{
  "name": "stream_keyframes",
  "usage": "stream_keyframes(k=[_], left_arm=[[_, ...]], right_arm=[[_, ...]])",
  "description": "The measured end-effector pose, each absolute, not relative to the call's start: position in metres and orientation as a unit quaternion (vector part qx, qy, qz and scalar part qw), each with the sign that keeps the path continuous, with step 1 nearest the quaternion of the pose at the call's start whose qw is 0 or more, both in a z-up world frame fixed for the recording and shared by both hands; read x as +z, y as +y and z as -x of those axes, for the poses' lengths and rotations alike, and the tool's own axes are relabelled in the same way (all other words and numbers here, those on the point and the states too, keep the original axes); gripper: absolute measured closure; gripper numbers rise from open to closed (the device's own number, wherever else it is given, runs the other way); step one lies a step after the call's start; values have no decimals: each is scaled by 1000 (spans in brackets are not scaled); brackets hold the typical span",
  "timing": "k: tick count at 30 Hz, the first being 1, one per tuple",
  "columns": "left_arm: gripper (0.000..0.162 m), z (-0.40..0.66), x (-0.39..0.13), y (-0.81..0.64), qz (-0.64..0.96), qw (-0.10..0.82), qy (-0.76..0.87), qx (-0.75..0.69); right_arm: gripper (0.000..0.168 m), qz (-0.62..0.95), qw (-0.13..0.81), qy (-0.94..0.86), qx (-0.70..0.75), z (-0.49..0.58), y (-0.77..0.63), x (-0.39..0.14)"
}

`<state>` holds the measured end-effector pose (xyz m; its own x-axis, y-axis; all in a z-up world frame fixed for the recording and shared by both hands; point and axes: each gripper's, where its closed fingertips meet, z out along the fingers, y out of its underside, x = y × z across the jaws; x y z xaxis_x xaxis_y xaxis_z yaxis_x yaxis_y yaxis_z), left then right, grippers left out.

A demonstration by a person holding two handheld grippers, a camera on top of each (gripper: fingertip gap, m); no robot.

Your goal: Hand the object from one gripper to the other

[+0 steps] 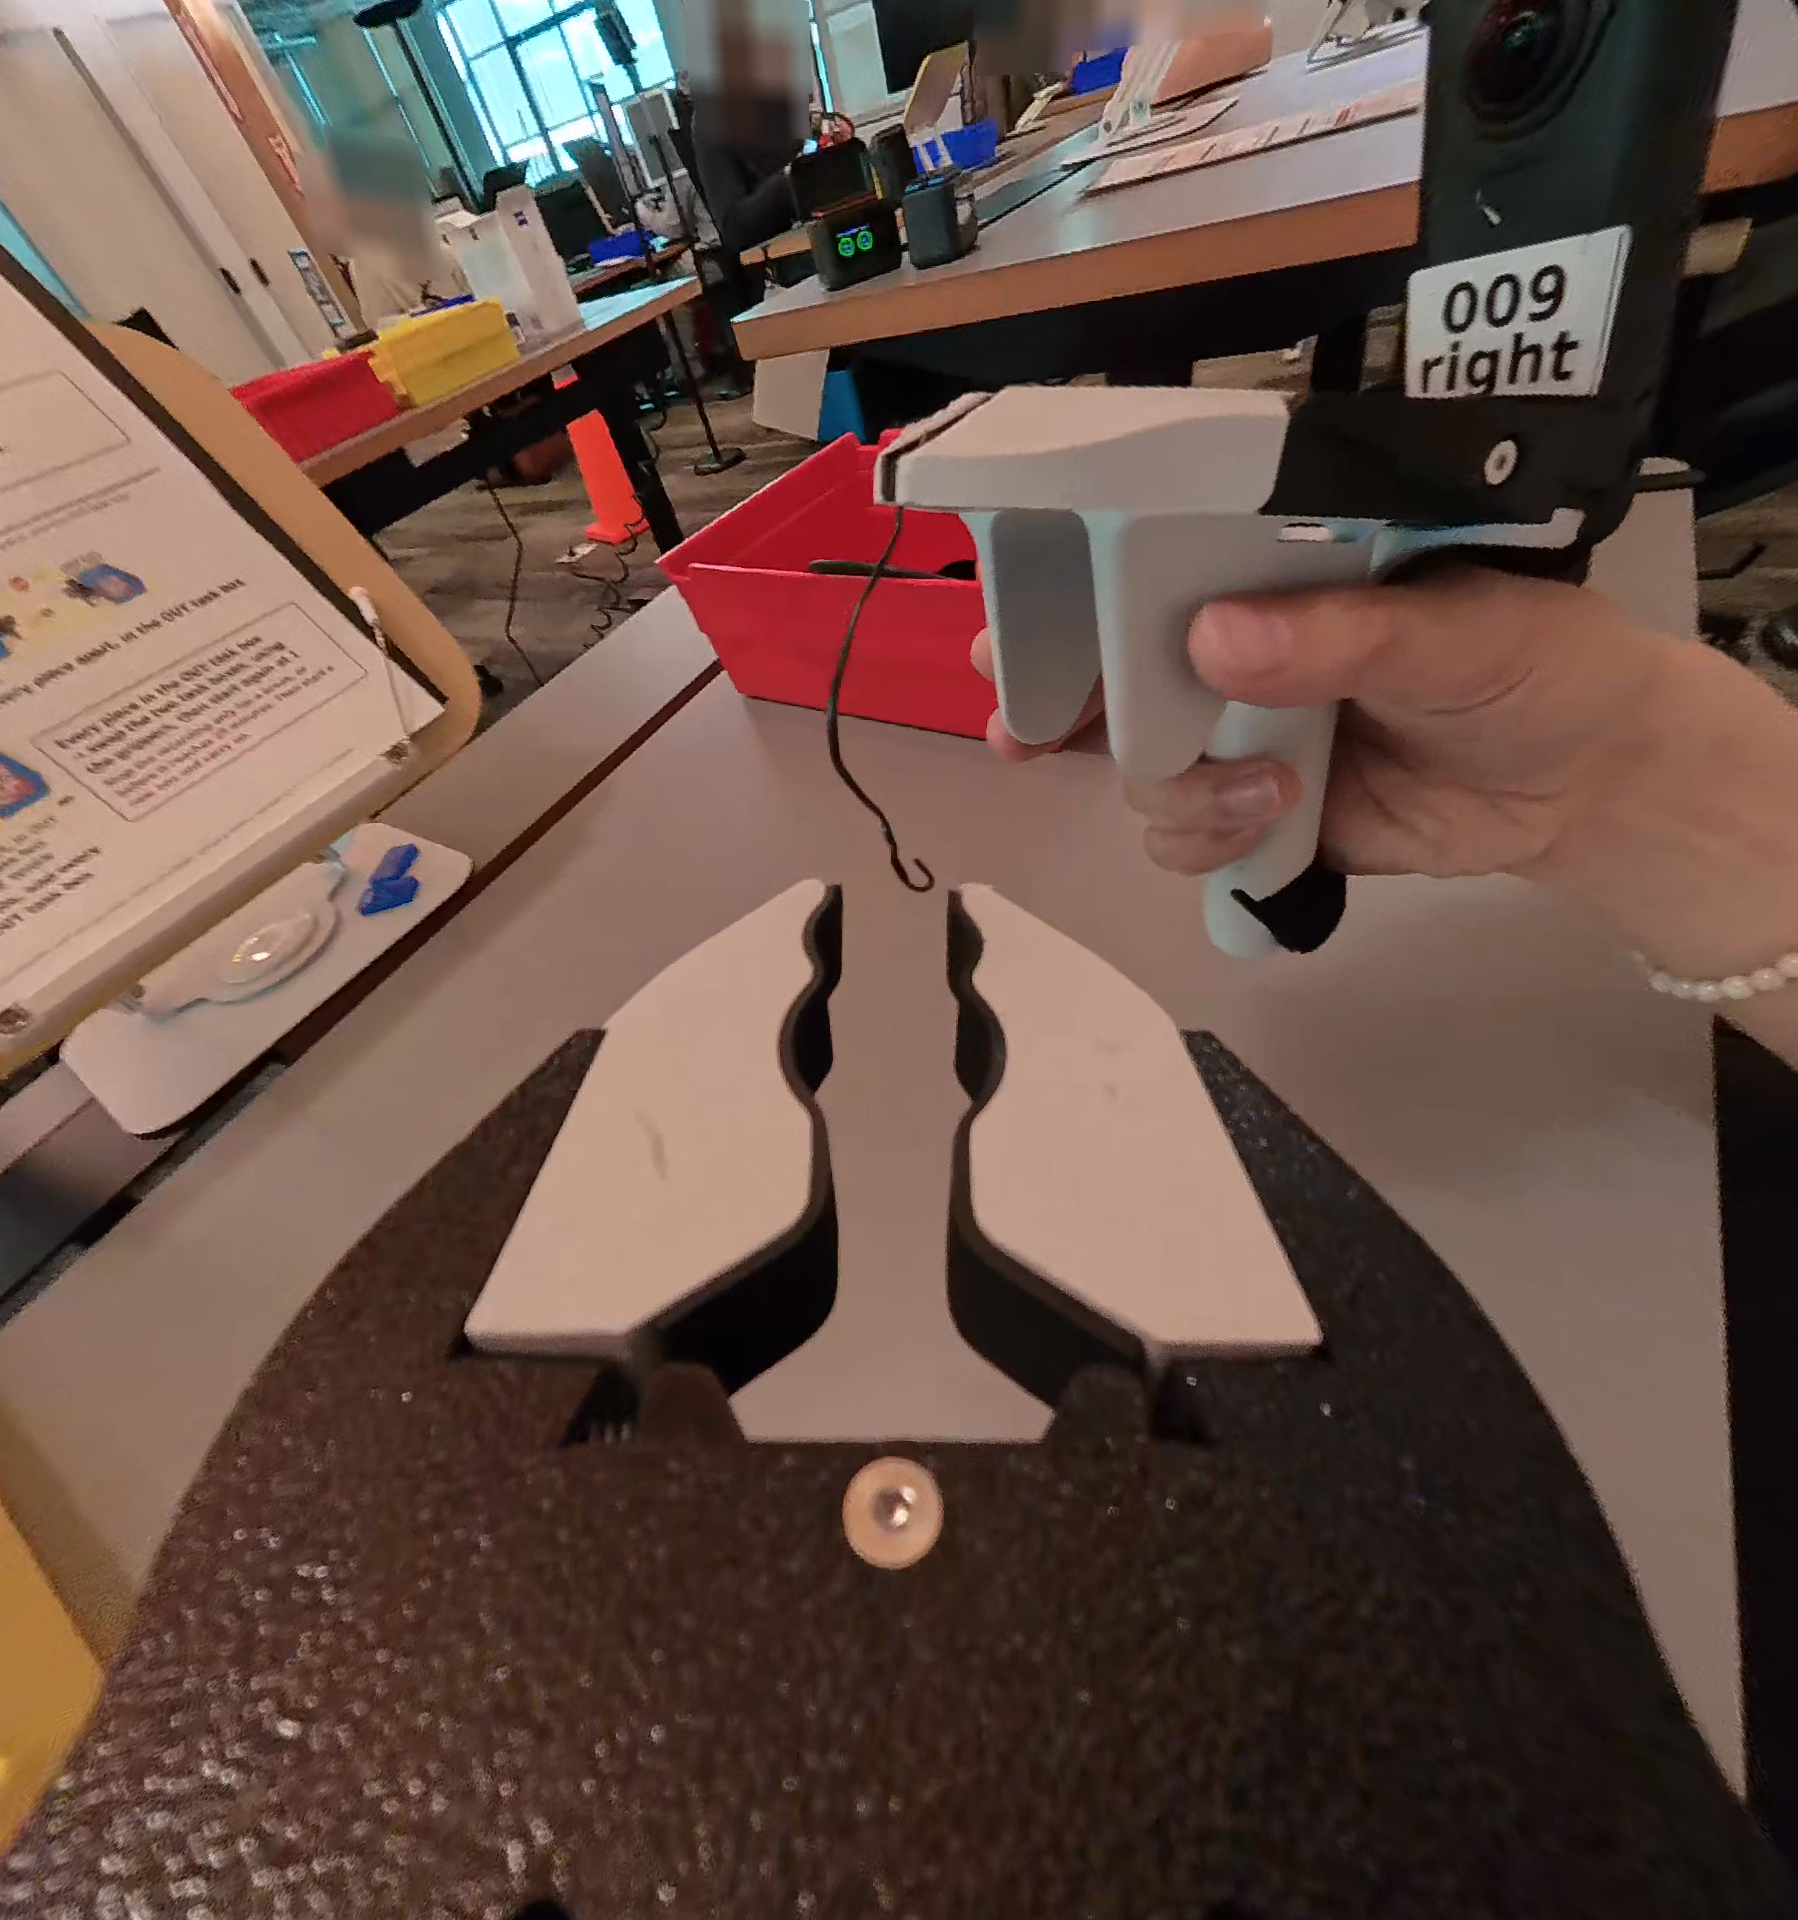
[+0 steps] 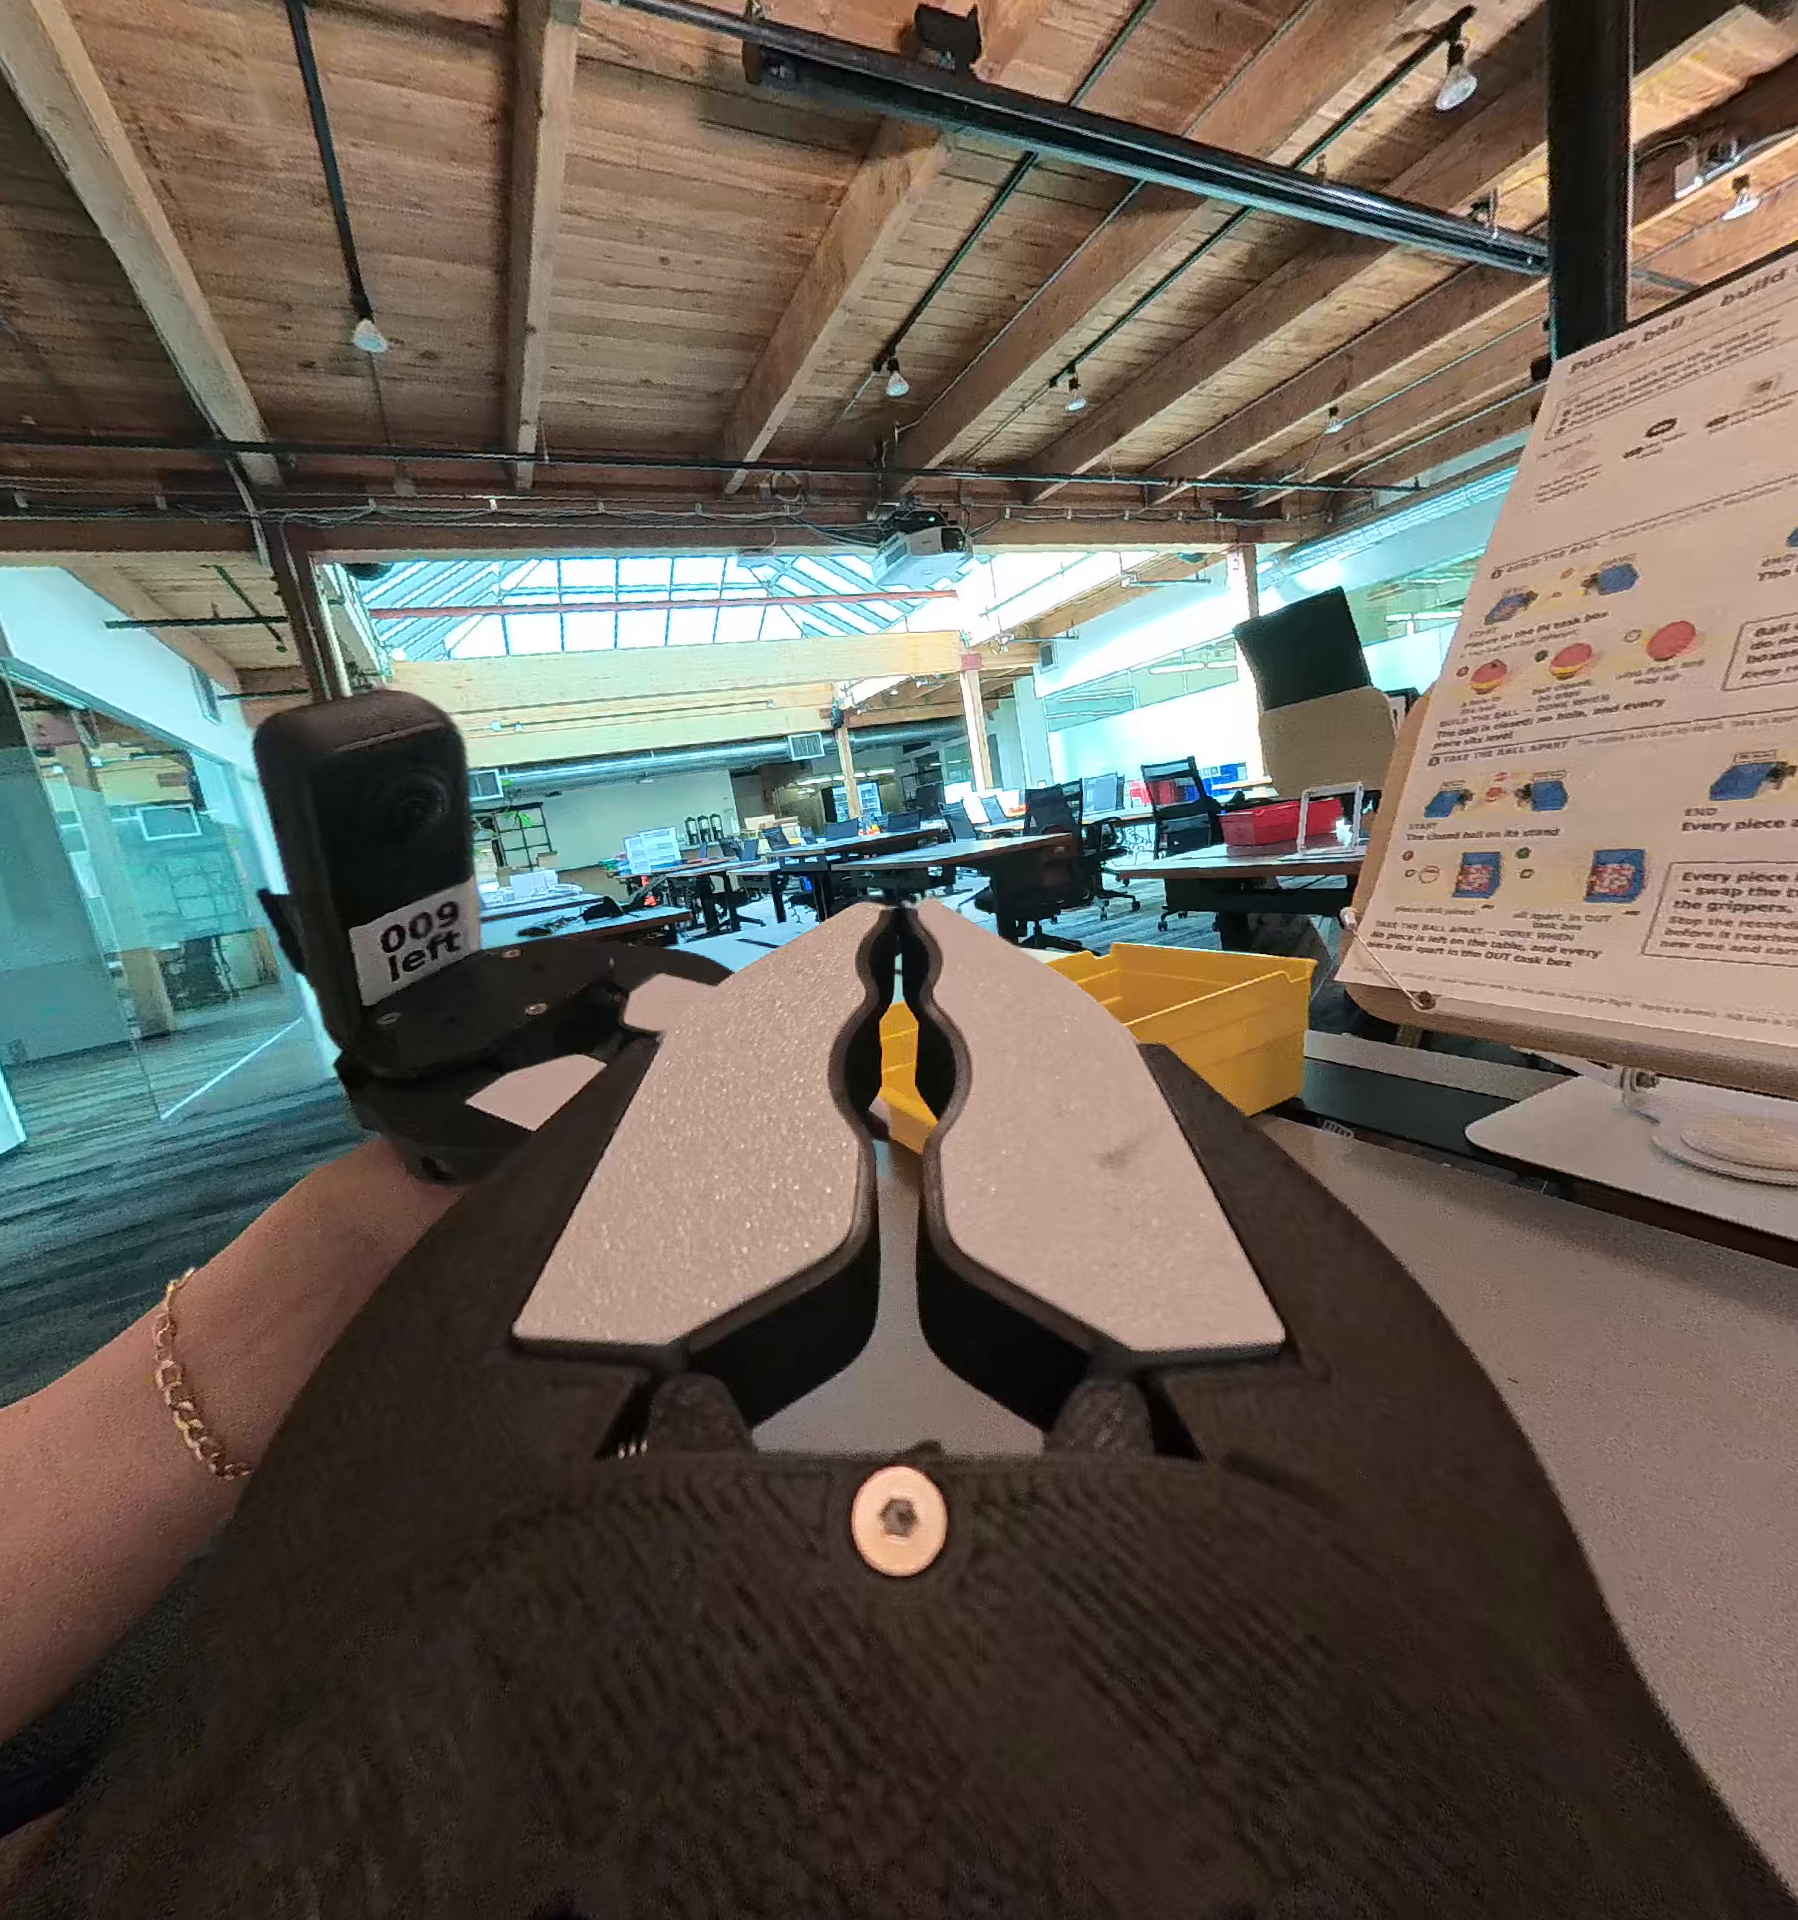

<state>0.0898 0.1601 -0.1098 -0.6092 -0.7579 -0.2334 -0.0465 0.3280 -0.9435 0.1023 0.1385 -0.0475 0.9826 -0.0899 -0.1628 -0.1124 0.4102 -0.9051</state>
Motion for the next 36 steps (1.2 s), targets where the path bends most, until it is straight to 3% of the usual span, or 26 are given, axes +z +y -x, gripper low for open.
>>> stream_keyframes(k=[7, 13, 15, 18, 21, 30, 36], left_arm=[[156, -89, -109, 157, 278, 329, 731, -529], [161, -96, -104, 169, 293, 370, 719, -510], [161, -99, -101, 177, 301, 399, 711, -495], [161, -103, -100, 190, 305, 444, 707, -457], [161, -107, -98, 198, 289, 501, 707, -408], [161, -104, -86, 195, 109, 691, 690, -187], [161, -104, -93, 187, 14, 725, 683, -83]], right_arm=[[168, 549, 832, 82, 1, -99, 141, -49], [166, 549, 830, 93, -6, -106, 138, -52], [159, 554, 826, 96, -22, -110, 136, -54], [134, 582, 804, 81, -88, -113, 135, -56], [126, 602, 784, 34, -150, -103, 136, -52], [145, 674, 617, -128, -387, -90, 160, -83], [153, 664, 579, -152, -448, -94, 159, -84]])
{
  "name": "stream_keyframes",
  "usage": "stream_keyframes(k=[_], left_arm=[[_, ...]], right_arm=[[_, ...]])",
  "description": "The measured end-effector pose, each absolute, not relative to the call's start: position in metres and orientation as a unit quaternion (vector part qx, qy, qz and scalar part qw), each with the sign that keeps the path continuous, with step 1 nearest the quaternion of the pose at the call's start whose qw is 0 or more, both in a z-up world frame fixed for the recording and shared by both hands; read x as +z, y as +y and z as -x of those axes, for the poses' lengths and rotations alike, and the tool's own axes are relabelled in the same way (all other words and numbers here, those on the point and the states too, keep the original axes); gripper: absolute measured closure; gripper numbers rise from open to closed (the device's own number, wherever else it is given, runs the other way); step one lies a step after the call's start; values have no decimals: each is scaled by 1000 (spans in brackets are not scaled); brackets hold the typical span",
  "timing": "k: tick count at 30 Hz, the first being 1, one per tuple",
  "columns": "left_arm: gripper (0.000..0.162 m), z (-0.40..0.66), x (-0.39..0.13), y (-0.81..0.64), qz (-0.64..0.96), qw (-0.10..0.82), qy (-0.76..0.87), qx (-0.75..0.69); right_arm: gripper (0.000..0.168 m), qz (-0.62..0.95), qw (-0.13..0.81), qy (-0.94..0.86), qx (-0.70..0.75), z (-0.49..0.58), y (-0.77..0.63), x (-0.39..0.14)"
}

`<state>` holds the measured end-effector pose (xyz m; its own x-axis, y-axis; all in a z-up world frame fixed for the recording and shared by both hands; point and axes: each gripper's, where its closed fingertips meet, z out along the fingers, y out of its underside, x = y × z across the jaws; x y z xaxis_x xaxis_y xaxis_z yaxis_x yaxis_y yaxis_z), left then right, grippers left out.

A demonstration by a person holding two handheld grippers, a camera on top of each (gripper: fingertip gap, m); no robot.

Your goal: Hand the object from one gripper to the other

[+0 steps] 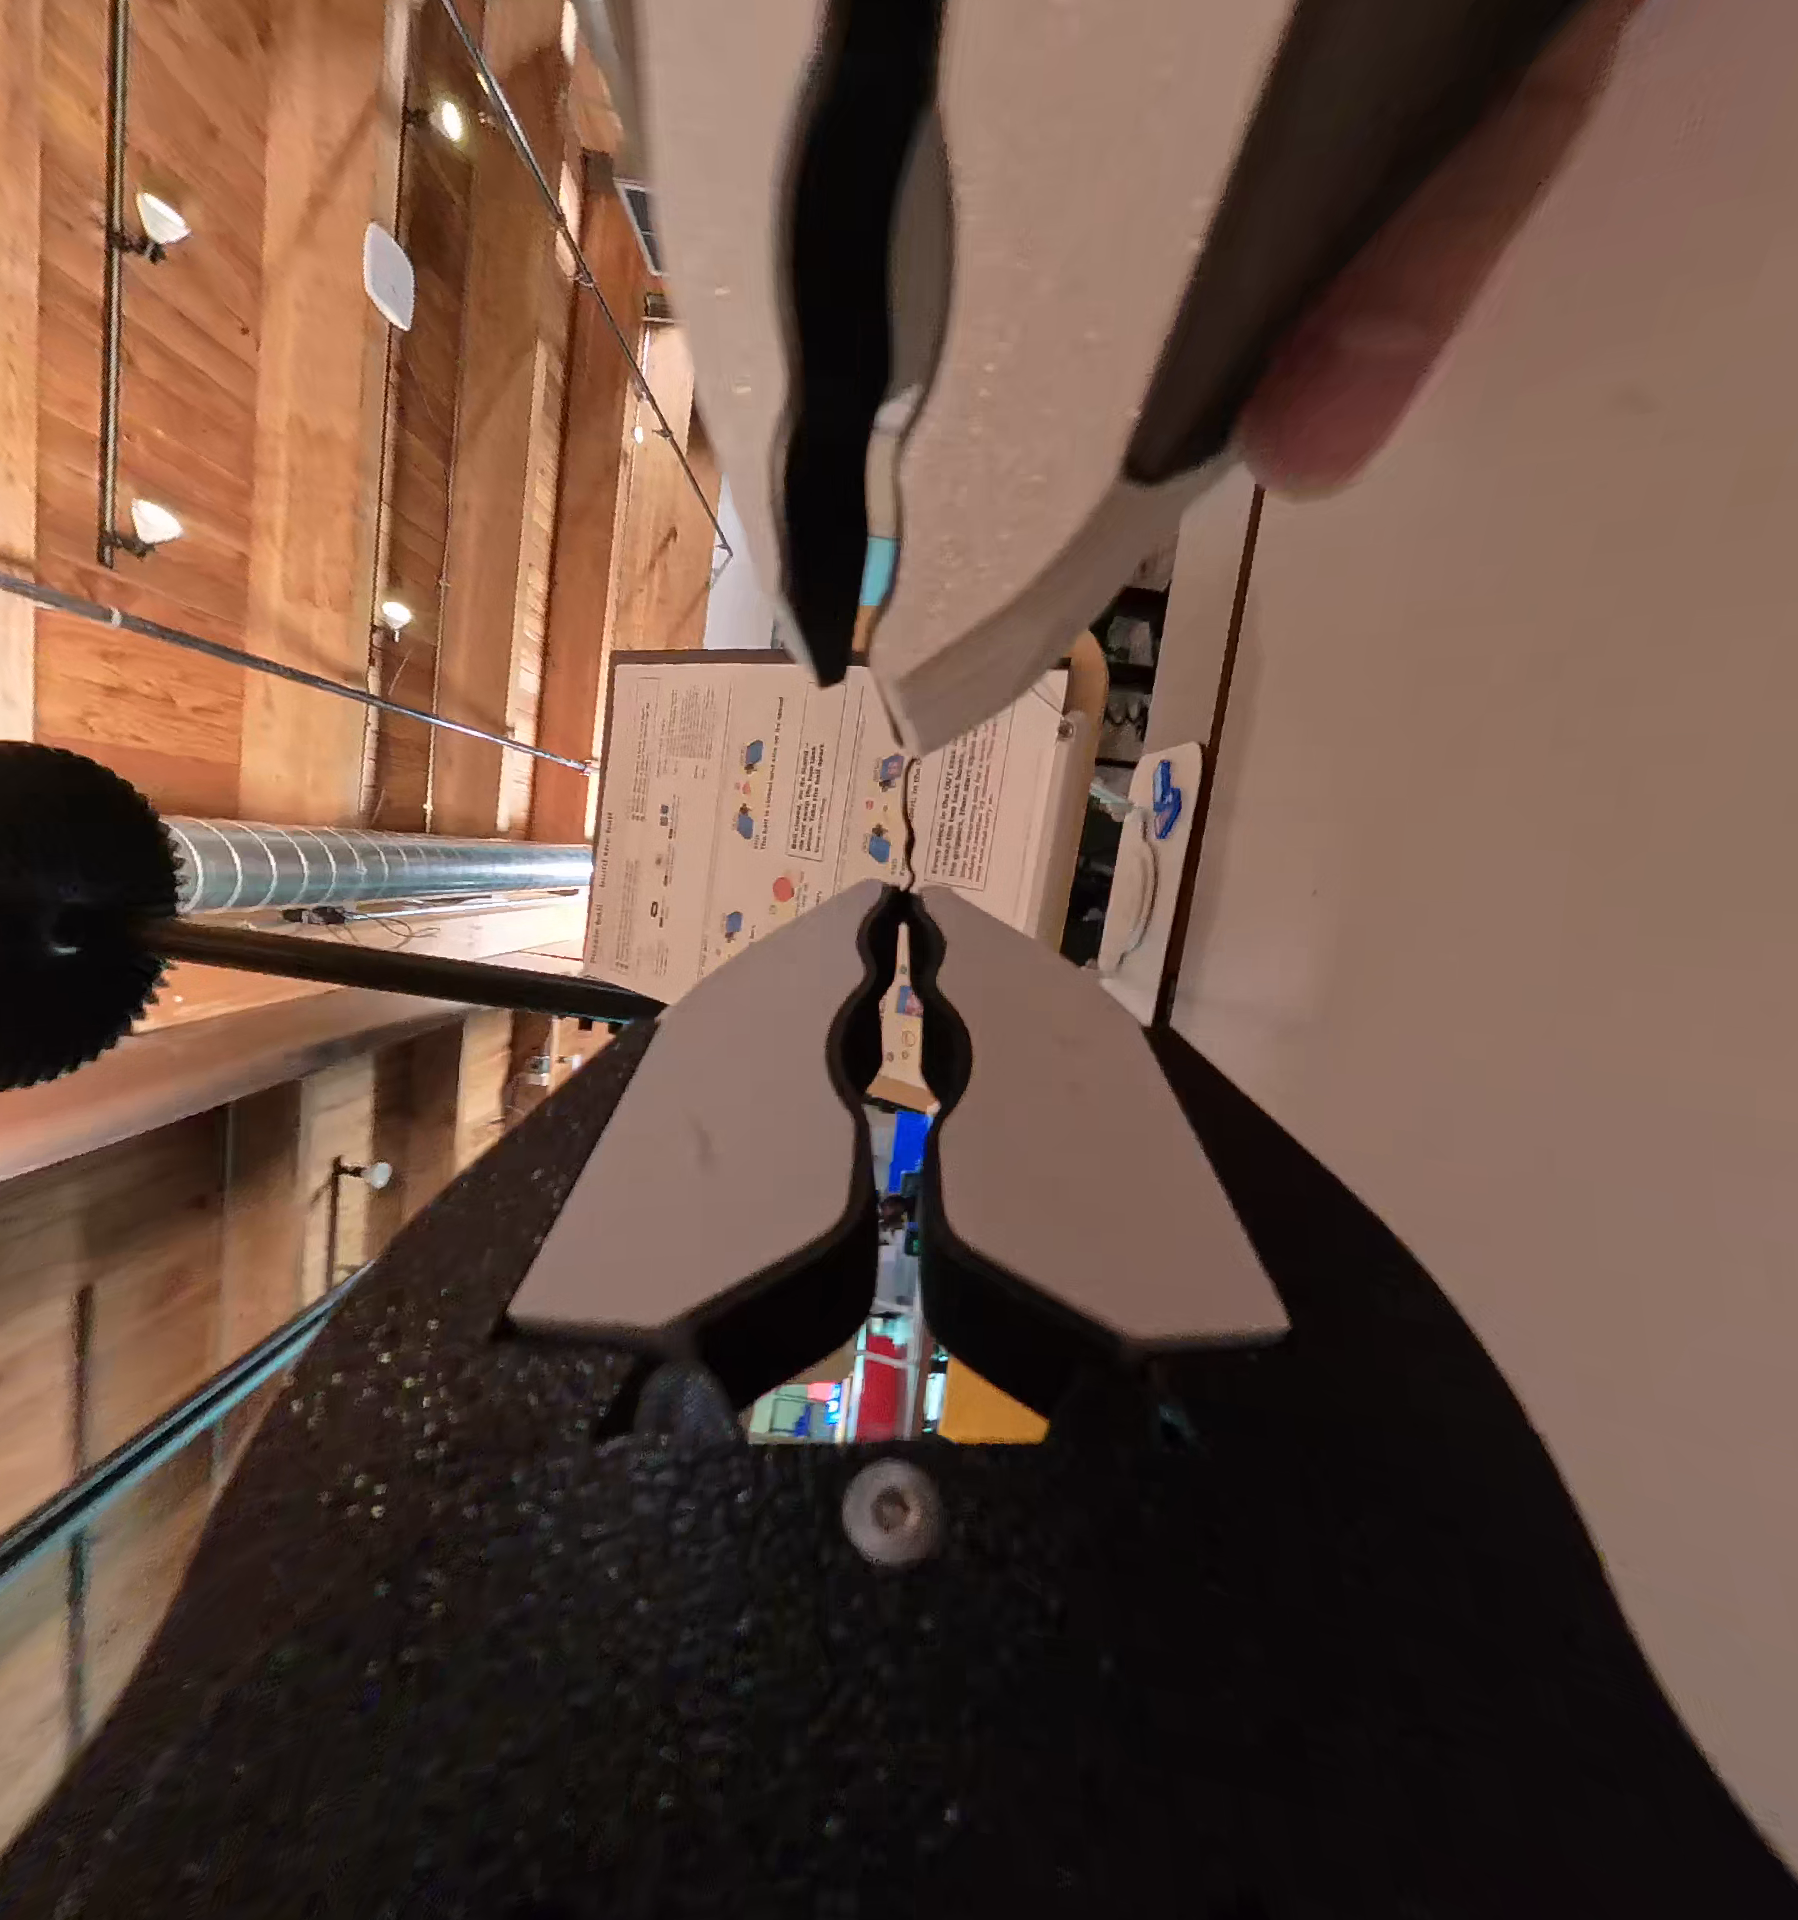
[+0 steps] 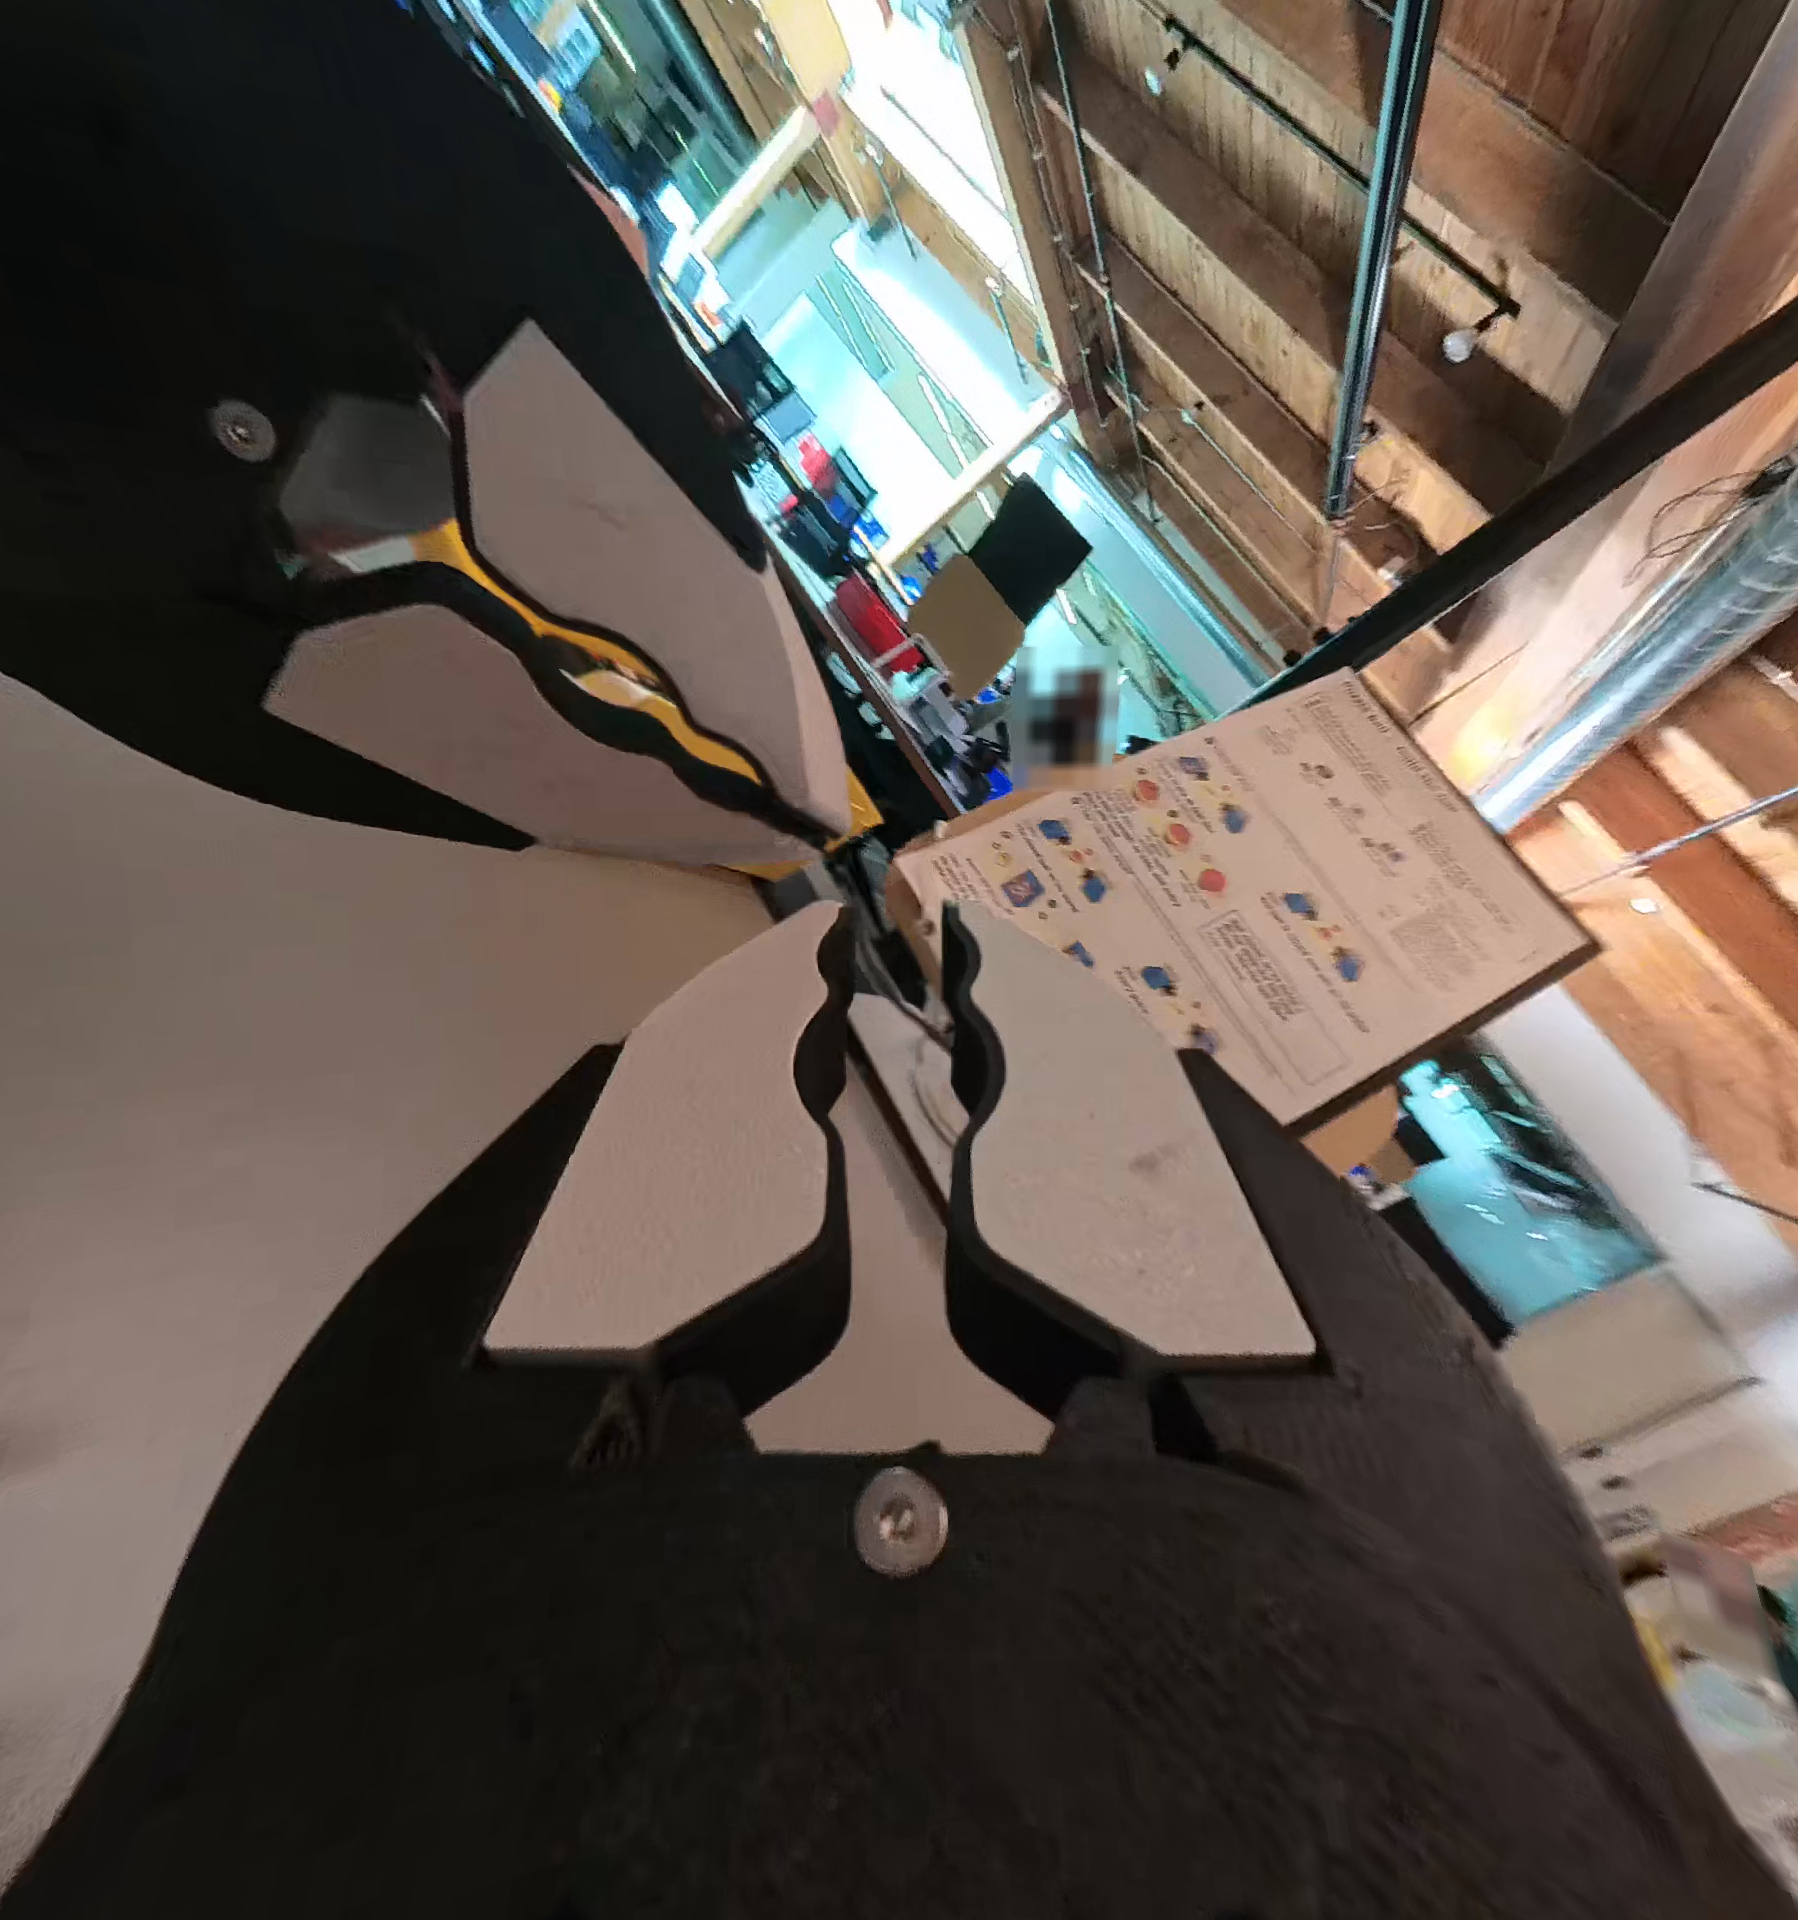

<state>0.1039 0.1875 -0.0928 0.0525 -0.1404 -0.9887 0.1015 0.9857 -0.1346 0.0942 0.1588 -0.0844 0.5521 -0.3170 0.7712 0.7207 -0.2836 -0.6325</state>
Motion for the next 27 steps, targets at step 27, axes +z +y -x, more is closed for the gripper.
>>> stream_keyframes(k=[27], left_arm=[[132, -91, -100, 171, 194, 481, 735, -436]], right_arm=[[168, 608, 515, -207, -568, -102, 155, -85]])
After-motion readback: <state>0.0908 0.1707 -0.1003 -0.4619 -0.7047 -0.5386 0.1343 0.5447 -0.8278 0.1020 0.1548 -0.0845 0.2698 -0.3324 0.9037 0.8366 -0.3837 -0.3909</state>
